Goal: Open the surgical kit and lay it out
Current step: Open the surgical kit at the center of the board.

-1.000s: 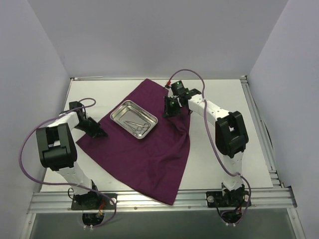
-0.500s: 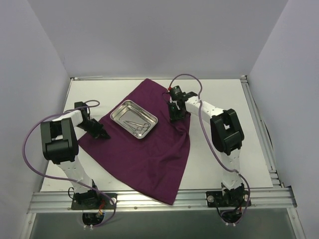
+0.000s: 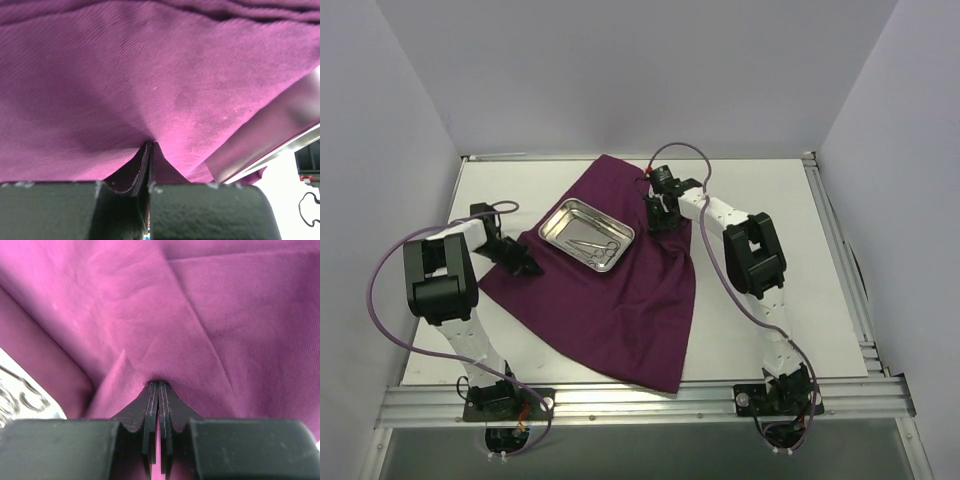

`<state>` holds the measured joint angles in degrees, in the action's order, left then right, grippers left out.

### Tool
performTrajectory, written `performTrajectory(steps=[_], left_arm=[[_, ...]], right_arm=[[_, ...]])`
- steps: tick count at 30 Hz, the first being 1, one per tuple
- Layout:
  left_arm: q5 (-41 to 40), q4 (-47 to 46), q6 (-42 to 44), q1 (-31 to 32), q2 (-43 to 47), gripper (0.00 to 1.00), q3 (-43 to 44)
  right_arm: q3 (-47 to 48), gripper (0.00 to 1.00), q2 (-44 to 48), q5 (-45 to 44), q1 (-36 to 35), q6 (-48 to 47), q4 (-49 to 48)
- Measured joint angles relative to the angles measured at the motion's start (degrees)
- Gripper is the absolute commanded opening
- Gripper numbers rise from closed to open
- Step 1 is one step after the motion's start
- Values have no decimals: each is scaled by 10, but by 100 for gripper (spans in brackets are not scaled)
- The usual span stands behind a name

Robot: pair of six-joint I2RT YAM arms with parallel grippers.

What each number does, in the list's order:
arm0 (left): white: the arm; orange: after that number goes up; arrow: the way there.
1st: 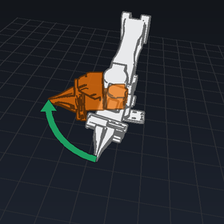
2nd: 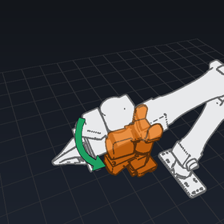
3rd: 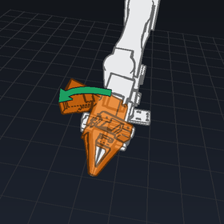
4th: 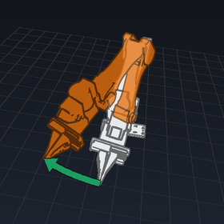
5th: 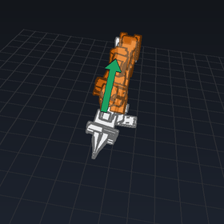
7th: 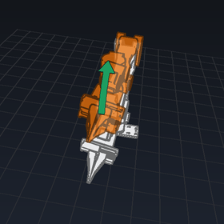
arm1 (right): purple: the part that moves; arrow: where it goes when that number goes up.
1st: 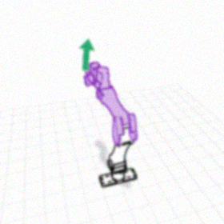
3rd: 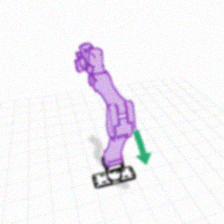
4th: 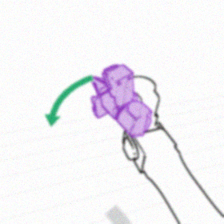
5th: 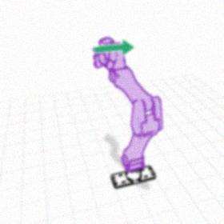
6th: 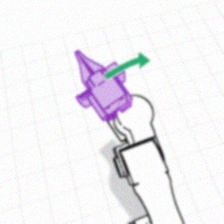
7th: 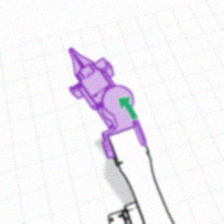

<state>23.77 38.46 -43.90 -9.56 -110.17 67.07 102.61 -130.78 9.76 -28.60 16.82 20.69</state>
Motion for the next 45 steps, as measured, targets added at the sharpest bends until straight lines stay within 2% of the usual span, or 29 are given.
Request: performTrajectory(steps=[7, 10, 14, 18, 20, 23, 26, 30, 33, 38, 45], left_arm=[[4, -13, -20, -3, 4, 2, -9], [5, -19, -22, -9, 10, 2, -17], [5, -18, -18, -30, 13, 2, -21], [4, -18, -4, -46, 14, 2, -21], [1, -16, 6, -50, 16, 2, -21], [-2, -12, 24, -52, 16, 2, -19], [-5, -9, 38, -51, 16, 2, -16], [-10, -6, 51, -51, 18, 2, -14], [-15, -1, 56, -51, 18, 2, -12], [-19, 1, 57, -51, 18, 2, -10], [-19, 1, 58, -51, 19, 2, -10]], right_arm=[[174, 0, -111, 10, -1, -2, -12], [205, 0, -131, 10, -3, -2, -20], [189, 1, -122, 9, -2, -4, -28], [139, 16, -88, 6, 5, -4, -27], [117, 20, -67, 5, 10, -6, -11], [91, 37, -36, 6, 26, -5, 10], [75, 41, -5, 20, 56, -9, 16], [57, 41, 31, 54, 102, -26, 10], [54, 48, 33, 93, 123, -45, 2], [44, 50, 25, 160, 113, -59, -28], [91, 52, -43, 205, 81, -65, -64]])
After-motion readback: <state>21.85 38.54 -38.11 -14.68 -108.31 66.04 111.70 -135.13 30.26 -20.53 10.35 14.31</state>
